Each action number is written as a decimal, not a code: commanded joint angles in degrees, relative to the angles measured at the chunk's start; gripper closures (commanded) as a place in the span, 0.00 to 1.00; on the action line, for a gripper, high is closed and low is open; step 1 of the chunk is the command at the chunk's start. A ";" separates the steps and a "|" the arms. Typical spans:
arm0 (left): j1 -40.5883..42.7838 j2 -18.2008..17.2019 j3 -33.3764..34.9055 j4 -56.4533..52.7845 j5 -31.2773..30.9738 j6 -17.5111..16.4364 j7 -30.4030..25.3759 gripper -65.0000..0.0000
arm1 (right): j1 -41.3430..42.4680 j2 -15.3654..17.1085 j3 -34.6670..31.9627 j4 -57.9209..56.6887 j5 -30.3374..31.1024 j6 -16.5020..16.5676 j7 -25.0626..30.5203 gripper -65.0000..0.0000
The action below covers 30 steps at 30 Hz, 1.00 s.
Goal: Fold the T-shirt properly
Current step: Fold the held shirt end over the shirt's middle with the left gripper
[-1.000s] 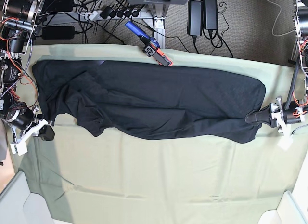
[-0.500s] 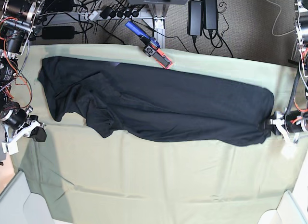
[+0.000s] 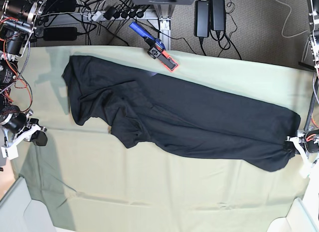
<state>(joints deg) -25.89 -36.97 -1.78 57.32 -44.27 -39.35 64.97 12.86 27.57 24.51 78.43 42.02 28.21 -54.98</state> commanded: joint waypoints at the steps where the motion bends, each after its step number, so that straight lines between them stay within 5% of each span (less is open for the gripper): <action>1: -0.94 -0.87 -0.35 2.84 -3.63 -0.65 0.70 1.00 | 0.83 1.27 0.55 0.94 0.81 4.00 0.92 1.00; 7: 8.02 3.43 -0.24 23.45 -6.10 -0.65 2.49 1.00 | 0.66 1.27 0.55 0.94 0.87 4.00 1.05 1.00; 13: 13.81 8.48 9.14 39.39 6.36 -0.07 -2.03 1.00 | 0.61 1.27 0.55 0.92 0.81 4.00 1.16 1.00; 18: 13.88 13.07 18.86 40.57 18.56 5.49 -3.50 1.00 | 0.63 1.25 0.55 0.92 0.42 4.00 1.18 1.00; 22: 13.86 16.87 23.19 40.54 23.37 6.19 -4.61 1.00 | 0.63 1.25 0.55 0.92 0.44 4.00 1.79 1.00; 30: 13.86 20.15 24.76 40.11 24.22 7.87 -4.79 1.00 | 0.63 1.14 0.55 0.92 0.44 4.00 1.79 1.00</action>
<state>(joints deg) -10.68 -16.91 23.20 96.73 -19.38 -32.32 61.25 12.25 27.55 24.62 78.41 41.56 28.23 -54.50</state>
